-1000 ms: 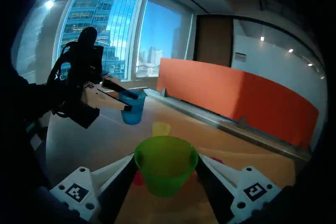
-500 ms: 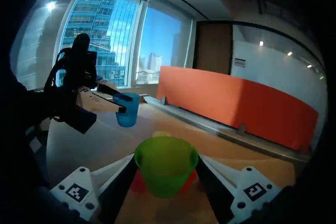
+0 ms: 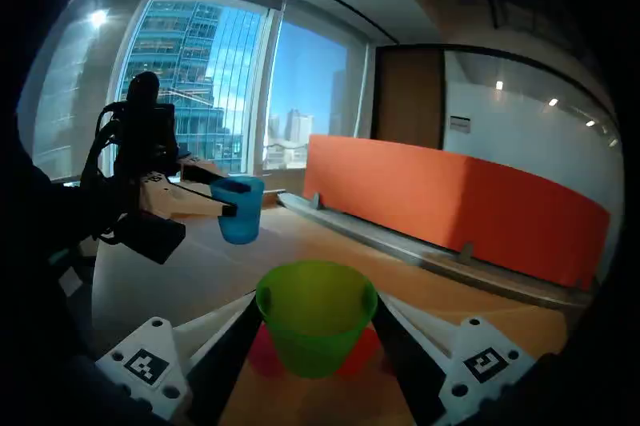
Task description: Pour water
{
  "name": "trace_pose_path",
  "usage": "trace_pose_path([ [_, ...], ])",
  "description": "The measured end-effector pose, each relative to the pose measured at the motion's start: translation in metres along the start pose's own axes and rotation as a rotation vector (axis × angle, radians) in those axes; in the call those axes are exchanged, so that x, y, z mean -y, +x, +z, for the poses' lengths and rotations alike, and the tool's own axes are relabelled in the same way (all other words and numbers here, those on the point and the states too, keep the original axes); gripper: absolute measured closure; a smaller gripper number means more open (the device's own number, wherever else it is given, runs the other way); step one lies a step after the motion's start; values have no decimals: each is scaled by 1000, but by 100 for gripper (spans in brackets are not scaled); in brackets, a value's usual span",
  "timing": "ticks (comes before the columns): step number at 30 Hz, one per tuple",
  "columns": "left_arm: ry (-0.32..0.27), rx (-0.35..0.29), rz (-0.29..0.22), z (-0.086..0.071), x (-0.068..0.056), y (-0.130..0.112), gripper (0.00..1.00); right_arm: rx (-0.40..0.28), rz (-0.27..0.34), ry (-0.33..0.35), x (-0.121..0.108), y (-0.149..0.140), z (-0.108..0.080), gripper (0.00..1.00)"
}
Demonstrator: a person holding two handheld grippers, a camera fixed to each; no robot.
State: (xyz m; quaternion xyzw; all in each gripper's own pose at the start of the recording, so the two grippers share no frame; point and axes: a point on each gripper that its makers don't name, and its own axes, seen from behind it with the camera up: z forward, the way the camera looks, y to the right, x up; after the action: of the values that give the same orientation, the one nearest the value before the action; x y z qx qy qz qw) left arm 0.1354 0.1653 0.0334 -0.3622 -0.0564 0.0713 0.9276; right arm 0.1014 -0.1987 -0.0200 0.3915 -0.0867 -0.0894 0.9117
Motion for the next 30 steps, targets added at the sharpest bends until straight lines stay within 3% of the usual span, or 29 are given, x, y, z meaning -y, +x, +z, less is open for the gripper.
trace_pose_path([
  [12, 20, -57, 8, -7, 2, 17, 14, -13, 10, 27, 3, 6, 10, 8],
  [30, 68, -85, 134, -18, 11, 40, 14, -20, -5, 99, 22, 12, 28, 8],
])
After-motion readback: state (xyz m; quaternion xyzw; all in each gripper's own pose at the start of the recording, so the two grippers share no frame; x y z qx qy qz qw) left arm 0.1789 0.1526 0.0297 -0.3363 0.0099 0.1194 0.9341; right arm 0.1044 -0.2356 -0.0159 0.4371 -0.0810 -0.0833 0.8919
